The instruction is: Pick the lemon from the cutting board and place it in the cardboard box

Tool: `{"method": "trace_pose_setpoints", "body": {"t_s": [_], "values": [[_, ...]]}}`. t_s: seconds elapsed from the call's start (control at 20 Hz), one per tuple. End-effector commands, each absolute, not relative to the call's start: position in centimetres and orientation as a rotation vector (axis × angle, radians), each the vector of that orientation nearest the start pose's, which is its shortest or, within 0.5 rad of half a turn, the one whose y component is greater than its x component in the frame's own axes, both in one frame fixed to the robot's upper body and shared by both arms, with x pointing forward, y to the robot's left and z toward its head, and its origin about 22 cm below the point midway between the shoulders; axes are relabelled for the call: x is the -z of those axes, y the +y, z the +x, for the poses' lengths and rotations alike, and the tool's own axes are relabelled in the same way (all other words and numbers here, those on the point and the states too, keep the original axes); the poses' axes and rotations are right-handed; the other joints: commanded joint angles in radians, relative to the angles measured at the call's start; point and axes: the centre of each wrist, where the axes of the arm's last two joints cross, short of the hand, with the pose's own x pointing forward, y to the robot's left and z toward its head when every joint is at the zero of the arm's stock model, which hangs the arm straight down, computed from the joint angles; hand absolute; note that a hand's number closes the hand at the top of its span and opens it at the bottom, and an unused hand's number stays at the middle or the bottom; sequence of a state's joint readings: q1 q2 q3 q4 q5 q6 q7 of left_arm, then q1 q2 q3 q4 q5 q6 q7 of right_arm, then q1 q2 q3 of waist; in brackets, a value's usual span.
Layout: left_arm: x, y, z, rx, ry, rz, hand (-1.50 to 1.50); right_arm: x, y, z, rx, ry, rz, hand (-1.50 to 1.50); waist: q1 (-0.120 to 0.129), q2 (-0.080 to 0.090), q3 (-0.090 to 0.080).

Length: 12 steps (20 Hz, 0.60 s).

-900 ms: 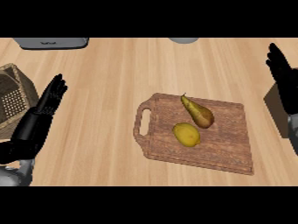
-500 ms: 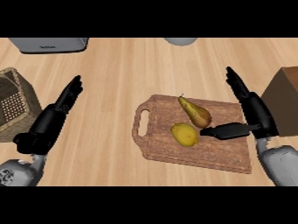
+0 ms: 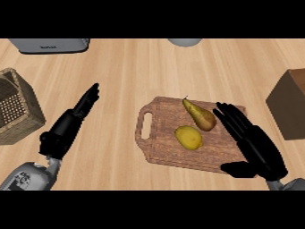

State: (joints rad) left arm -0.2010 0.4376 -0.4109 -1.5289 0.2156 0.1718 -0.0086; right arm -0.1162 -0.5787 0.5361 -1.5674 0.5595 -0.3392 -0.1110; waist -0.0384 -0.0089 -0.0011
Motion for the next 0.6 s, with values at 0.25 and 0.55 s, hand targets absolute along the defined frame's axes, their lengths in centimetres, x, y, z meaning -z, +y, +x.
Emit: {"method": "trace_pose_setpoints", "body": {"t_s": [0.25,0.55], "values": [[-4.9,21.5,26.8,0.435,-1.599,-0.019,0.00,-10.1,-22.0,17.3,-1.384,-1.607,-0.741,-1.50,0.020,-0.001,-0.002],[-3.4,21.3,28.4,0.432,-1.603,-0.046,0.00,-13.4,-21.0,17.3,-1.454,-1.401,-0.615,-1.50,0.034,0.010,-0.001]]}}
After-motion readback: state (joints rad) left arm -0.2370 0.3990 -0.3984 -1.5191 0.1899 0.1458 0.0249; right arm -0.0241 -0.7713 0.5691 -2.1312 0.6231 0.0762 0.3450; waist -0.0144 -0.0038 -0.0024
